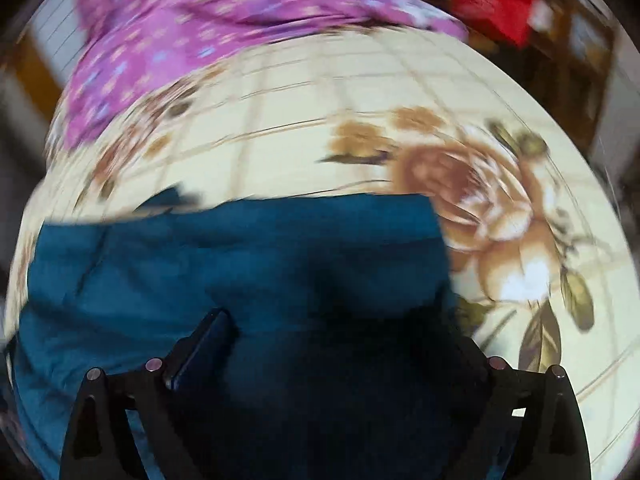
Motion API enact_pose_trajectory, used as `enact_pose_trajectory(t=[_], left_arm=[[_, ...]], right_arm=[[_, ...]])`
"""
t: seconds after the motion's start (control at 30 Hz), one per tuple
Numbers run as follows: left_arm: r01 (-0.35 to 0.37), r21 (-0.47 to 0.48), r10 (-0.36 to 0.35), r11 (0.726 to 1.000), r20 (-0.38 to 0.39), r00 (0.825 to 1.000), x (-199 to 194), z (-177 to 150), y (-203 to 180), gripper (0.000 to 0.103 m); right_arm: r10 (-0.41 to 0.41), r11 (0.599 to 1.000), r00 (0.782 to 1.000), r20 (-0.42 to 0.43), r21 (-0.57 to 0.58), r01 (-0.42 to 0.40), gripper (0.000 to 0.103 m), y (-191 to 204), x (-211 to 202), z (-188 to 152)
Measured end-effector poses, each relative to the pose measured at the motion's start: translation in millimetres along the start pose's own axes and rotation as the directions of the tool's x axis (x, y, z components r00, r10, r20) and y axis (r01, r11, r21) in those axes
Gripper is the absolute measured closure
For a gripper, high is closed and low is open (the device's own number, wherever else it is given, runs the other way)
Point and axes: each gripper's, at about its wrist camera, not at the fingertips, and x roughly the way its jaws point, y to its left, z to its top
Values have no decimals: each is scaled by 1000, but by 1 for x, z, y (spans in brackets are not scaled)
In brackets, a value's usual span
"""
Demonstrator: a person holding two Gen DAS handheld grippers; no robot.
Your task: Fold large clothes
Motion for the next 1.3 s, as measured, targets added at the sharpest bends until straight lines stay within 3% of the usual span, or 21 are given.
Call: enact_pose_trajectory(t=[0.1,0.17,0.27,0.37,0.4,0.47,0.57,0.67,0.8,0.9,1.0,1.07,1.2,1.3], left_arm=[[-34,22,34,999,5,999,2,-1,-5,53],[-50,32,50,998,6,999,2,-2,-7,53],[-50,27,50,998,7,999,3,-1,-6,53],[-48,24,48,999,5,999,3,-1,-6,52],[-48,25,48,999,6,999,3,-1,-6,52],[-49,26,49,998,7,999,3,-1,-6,51],[-41,20,41,999,3,999,4,-1,-6,50],[-44,23,44,999,-7,999,5,1,-8,48],[-56,36,57,998,-11,998,4,1,-10,48],[-50,32,50,998,-18,999,4,2,-9,48],[-42,7,42,999,-29,999,5,3,-6,48],[-34,-21,33,999,-38,999,6,5,-4,47],[-12,-70,9,997,-45,999,8,6,1,46],[15,-97,-18,995,-36,999,8,6,3,42]], right_arm=[[-82,996,997,4,36,82,9,0,-9,2],[-120,992,990,72,45,117,11,15,-30,8],[25,1000,989,146,-19,-23,11,60,-53,16],[229,965,972,57,-142,-219,11,124,-44,20],[233,961,971,44,-165,-223,11,141,-39,20],[143,976,989,30,-173,-136,11,162,-18,23],[8,995,999,-35,-97,-11,8,159,18,26],[7,995,999,-43,-94,-11,0,156,21,27],[20,988,998,-53,-149,-27,1,158,20,23],[72,993,994,77,-99,-64,2,151,3,22],[138,989,960,243,-87,-120,2,140,-50,11],[140,988,954,264,-100,-117,2,140,-64,7],[62,985,921,384,-171,5,2,145,-117,-18],[41,978,877,479,-200,63,2,137,-160,-55]])
